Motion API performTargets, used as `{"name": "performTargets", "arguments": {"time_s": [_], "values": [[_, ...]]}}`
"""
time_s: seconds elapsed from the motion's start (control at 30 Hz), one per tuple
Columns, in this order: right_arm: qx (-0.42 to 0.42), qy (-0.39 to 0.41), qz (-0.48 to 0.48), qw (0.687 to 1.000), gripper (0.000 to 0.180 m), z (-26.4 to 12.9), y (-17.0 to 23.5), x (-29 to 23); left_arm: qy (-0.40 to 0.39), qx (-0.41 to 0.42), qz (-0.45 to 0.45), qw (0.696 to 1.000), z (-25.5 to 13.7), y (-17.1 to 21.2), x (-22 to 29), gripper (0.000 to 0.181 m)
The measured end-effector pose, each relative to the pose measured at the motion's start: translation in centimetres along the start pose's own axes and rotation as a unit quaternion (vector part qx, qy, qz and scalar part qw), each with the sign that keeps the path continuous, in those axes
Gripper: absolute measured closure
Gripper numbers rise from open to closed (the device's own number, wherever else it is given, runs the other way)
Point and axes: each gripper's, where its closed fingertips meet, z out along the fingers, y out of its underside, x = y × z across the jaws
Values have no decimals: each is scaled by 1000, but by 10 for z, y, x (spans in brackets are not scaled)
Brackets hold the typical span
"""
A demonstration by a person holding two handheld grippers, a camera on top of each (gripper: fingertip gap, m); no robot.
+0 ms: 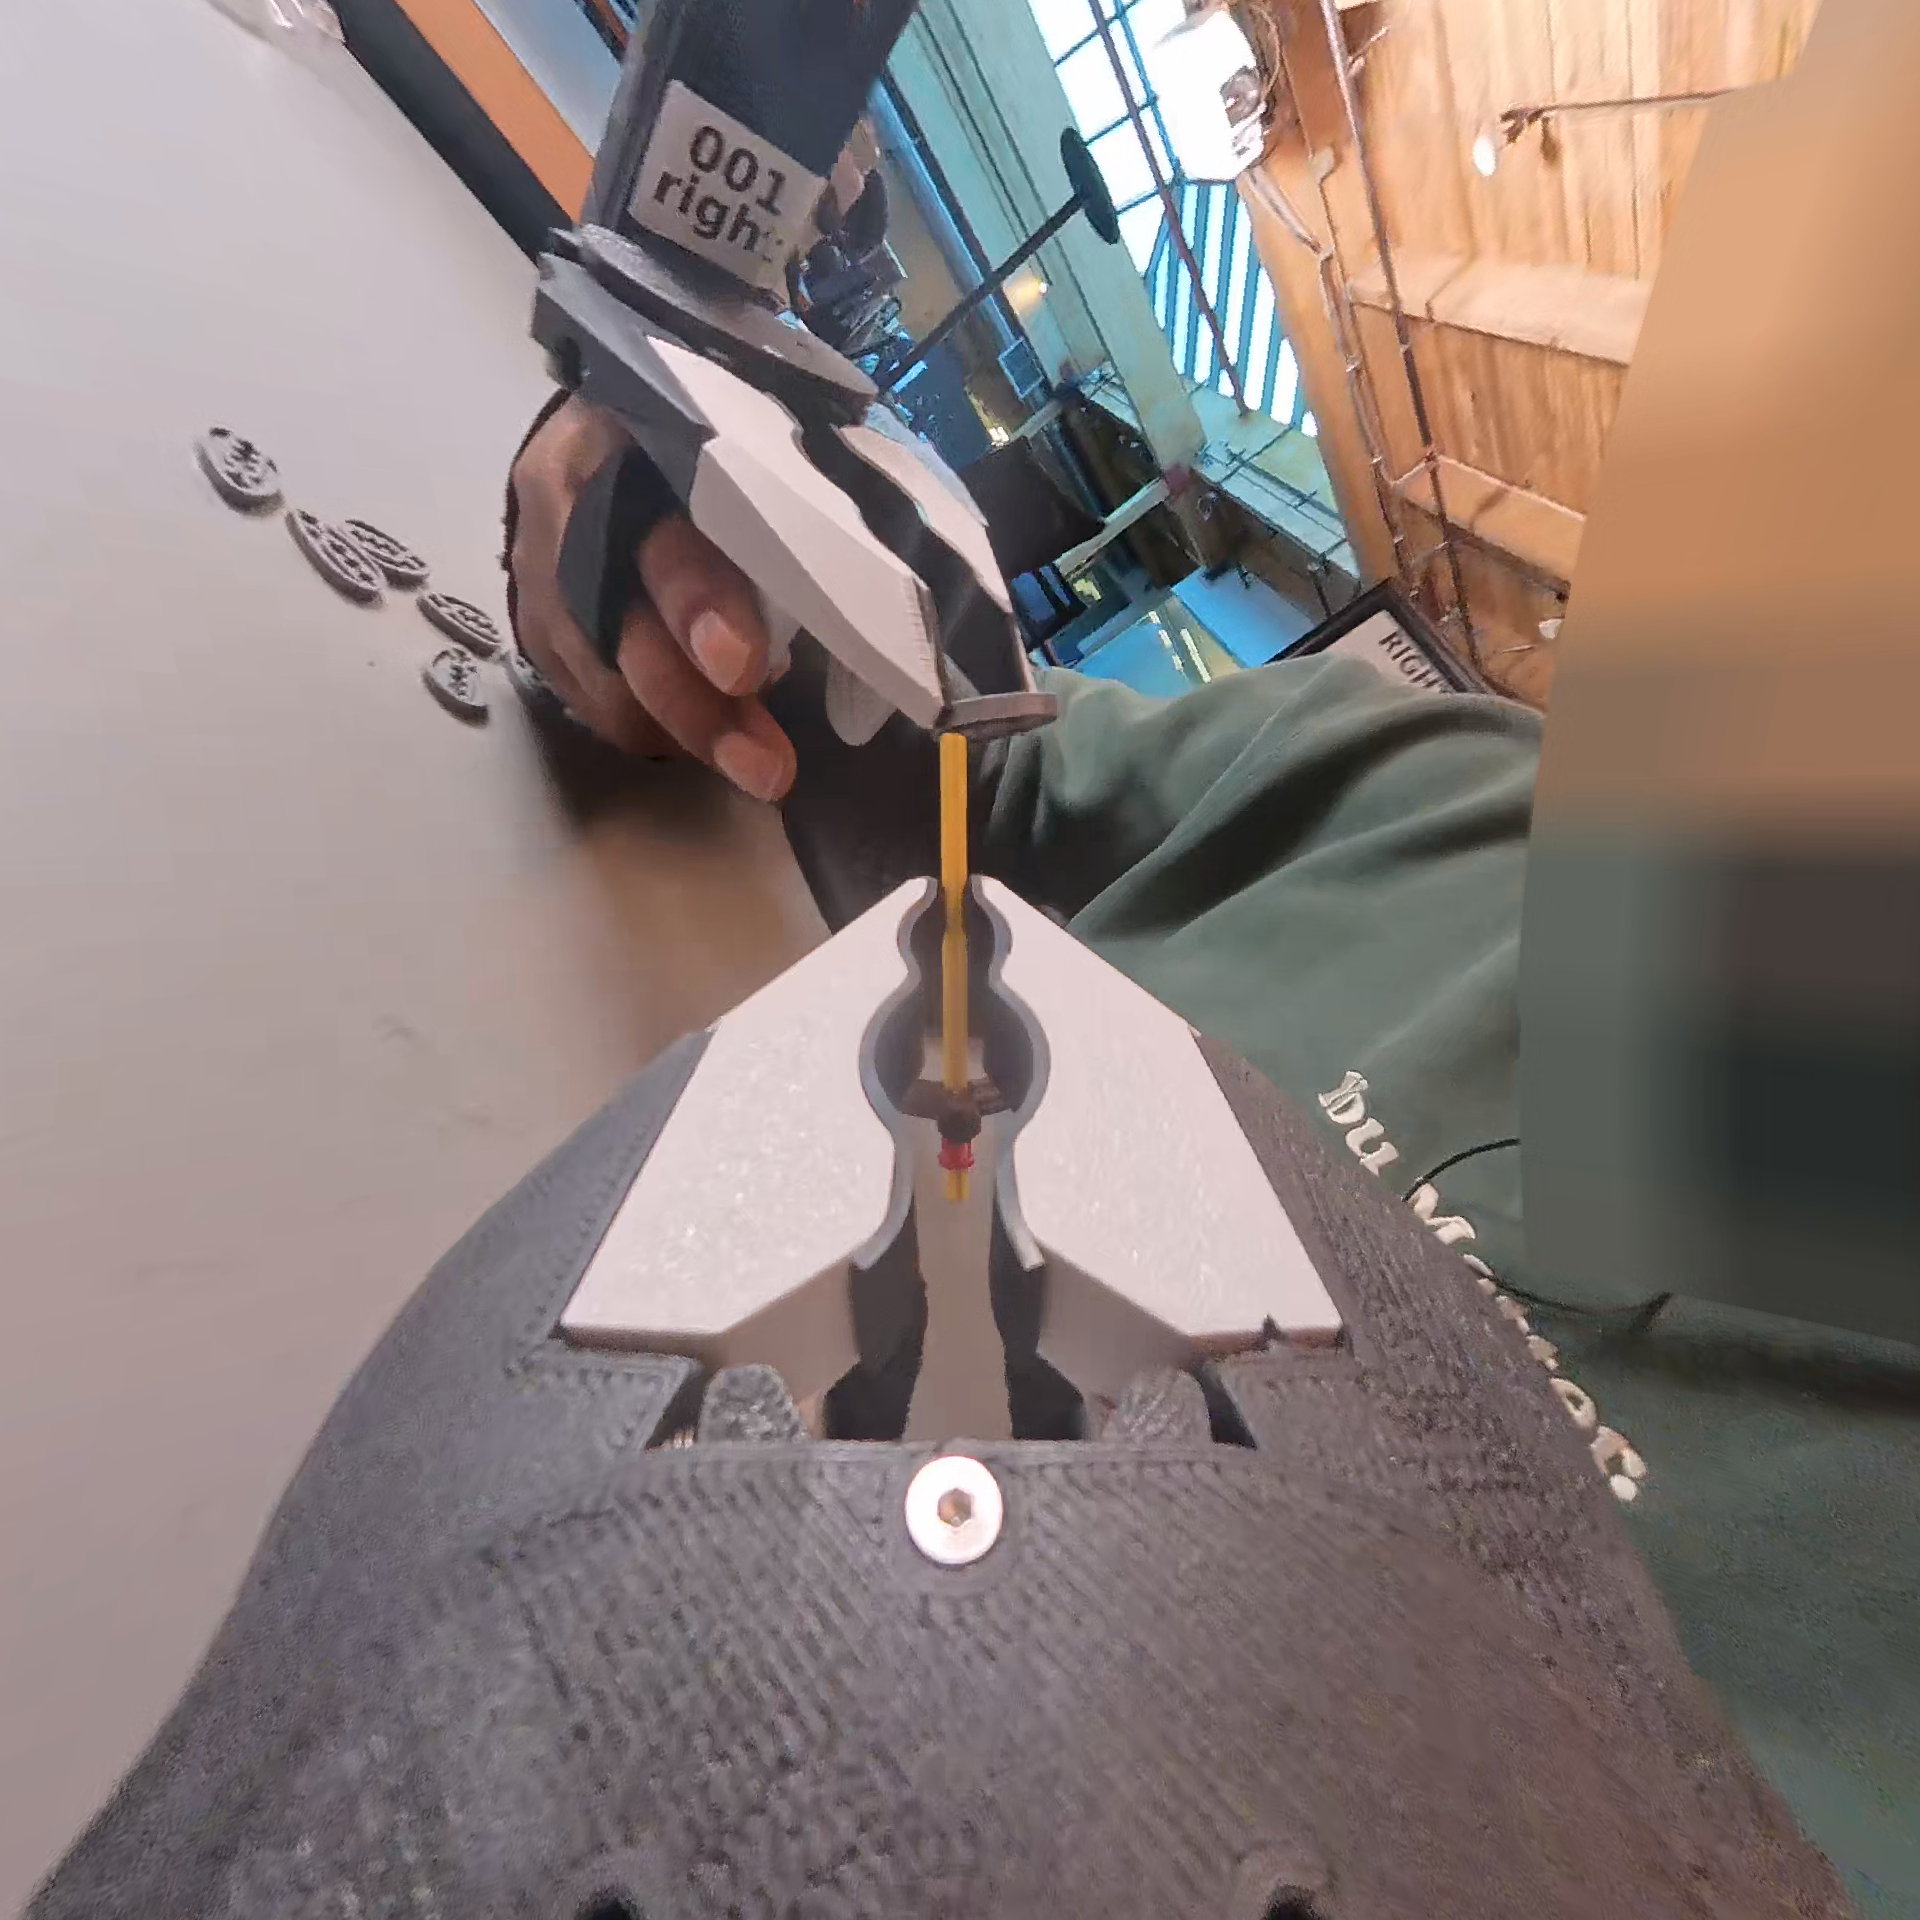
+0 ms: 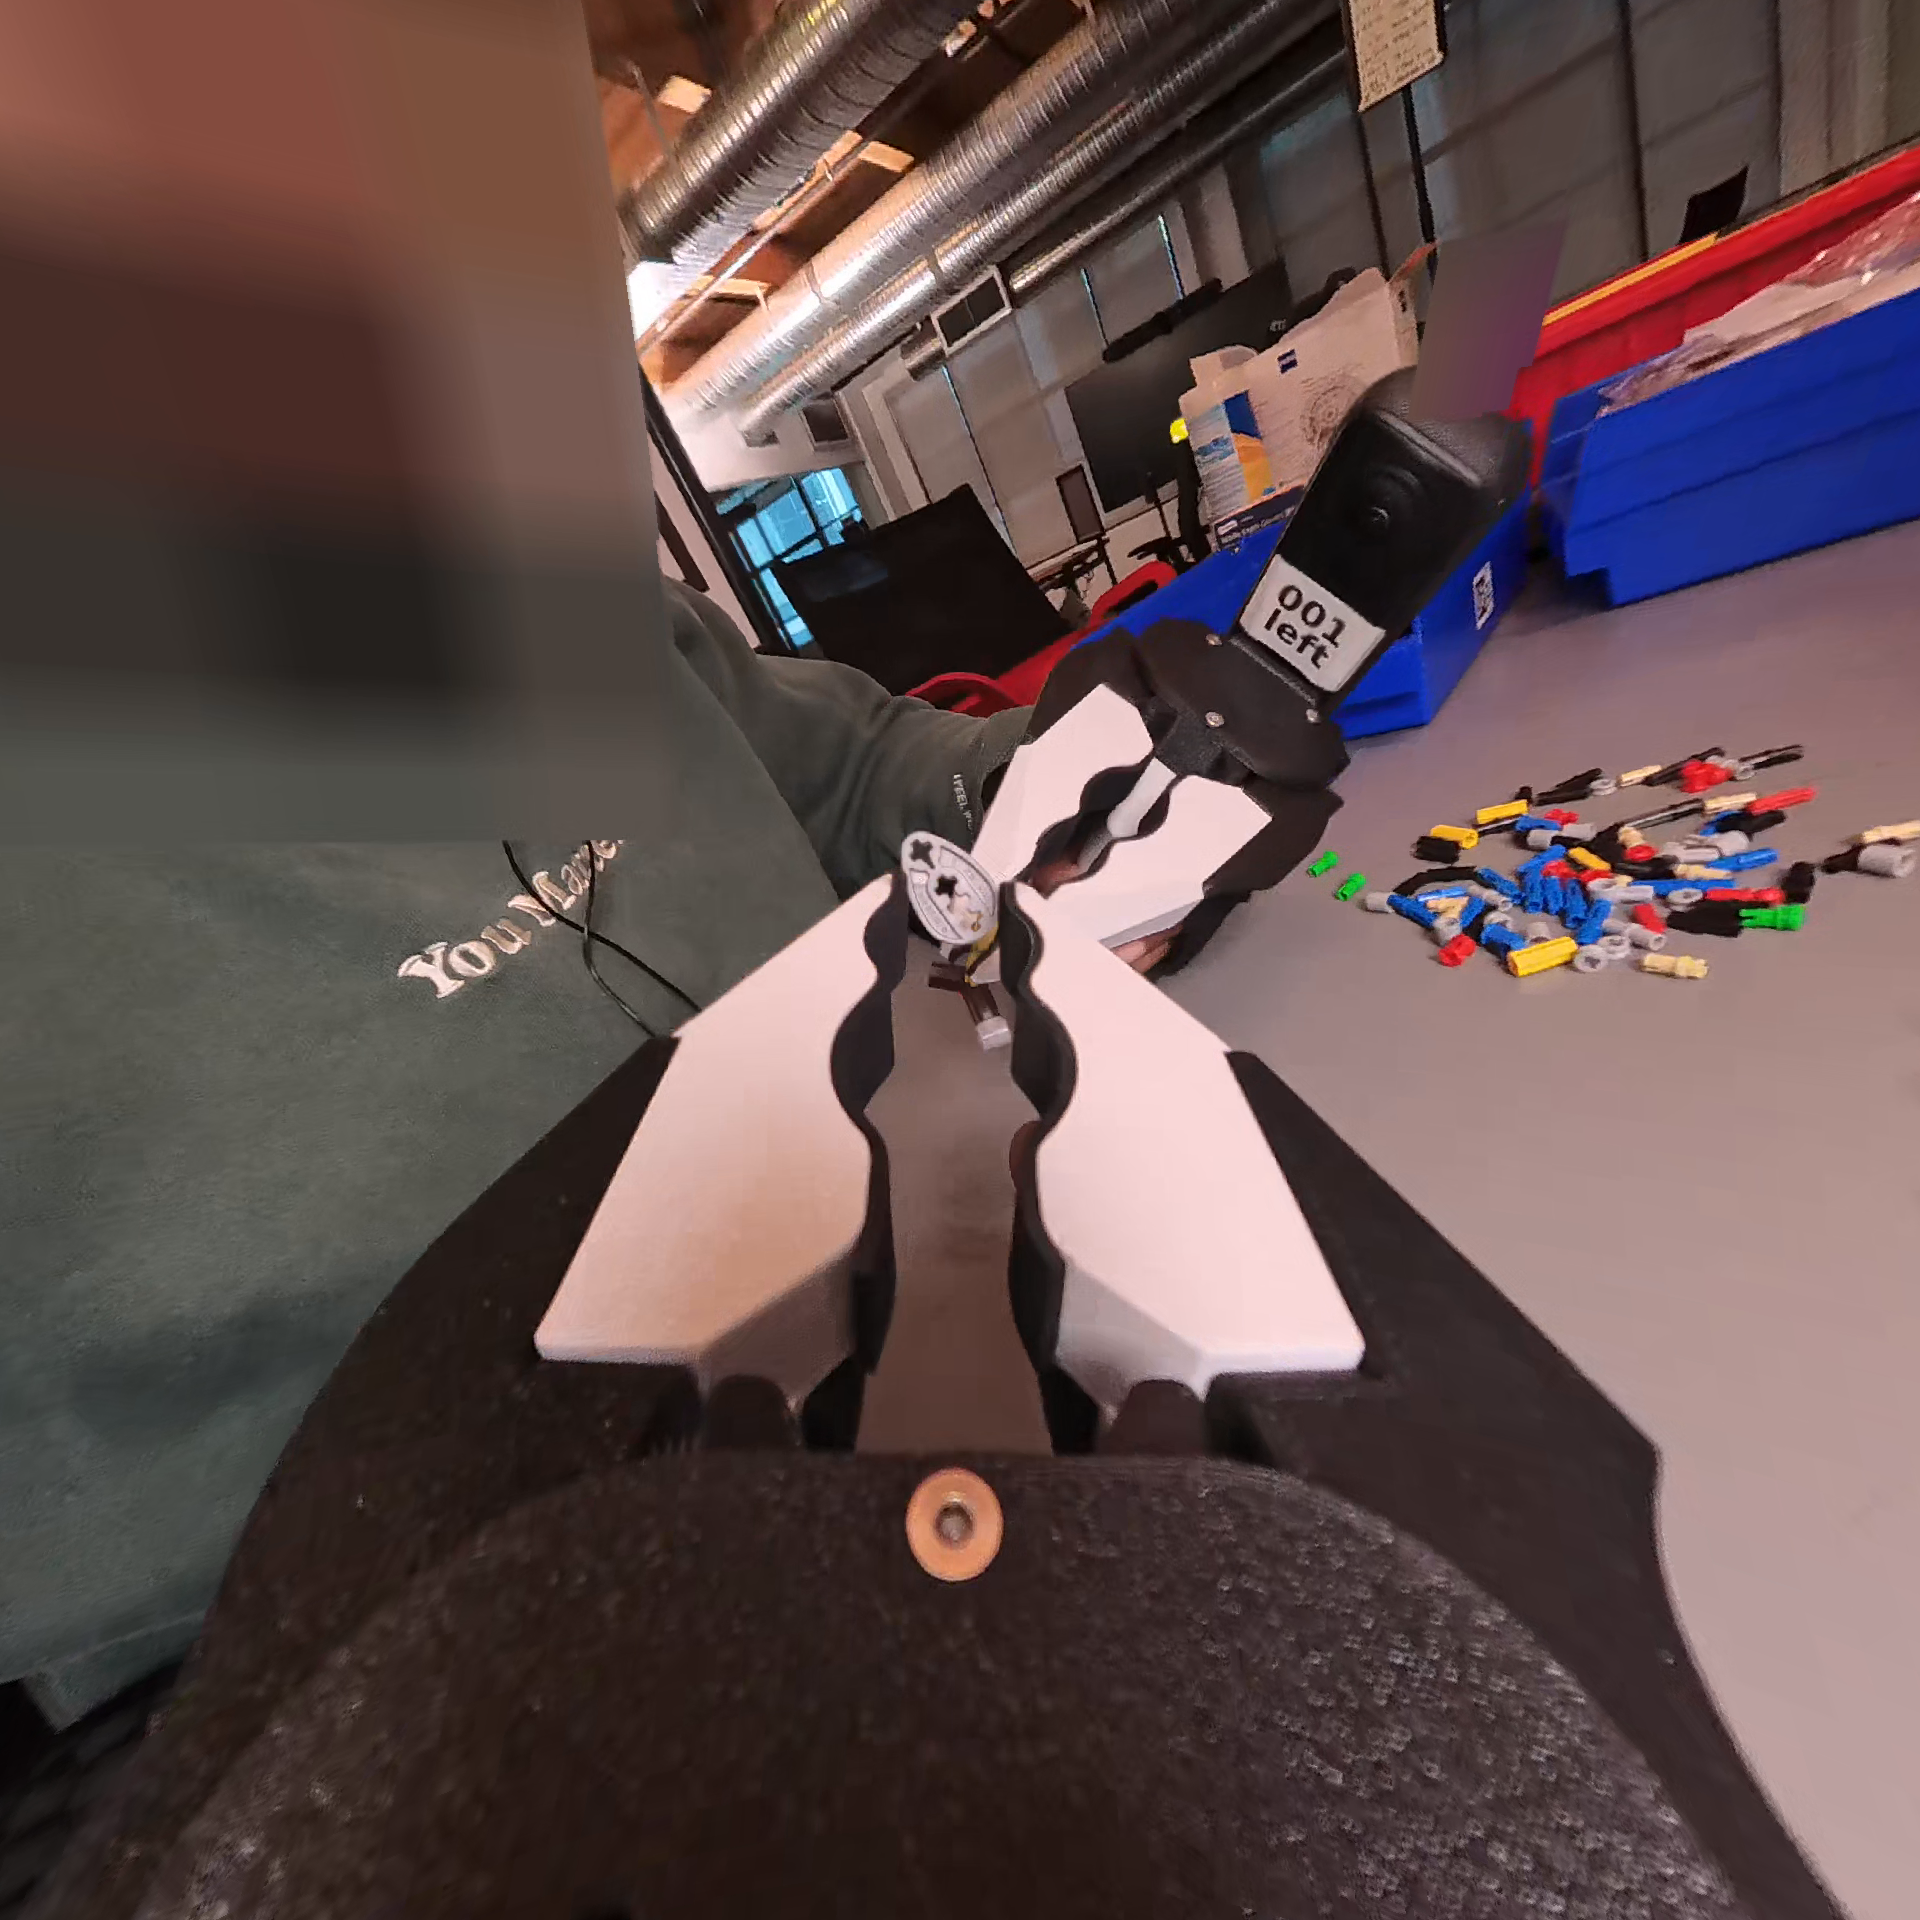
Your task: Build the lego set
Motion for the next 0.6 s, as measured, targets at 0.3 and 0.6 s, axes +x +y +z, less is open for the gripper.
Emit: {"name": "performTargets", "arguments": {"time_s": [0.3, 0.6], "values": [[19, -33, 105, 994, 165, -3, -5, 13, 14, 24, -62, 998, 0, -4, -2, 179], [14, -34, 115, 993, 166, -3, -4, 15, 21, 37, -72, 997, -1, -9, 1, 179]]}}
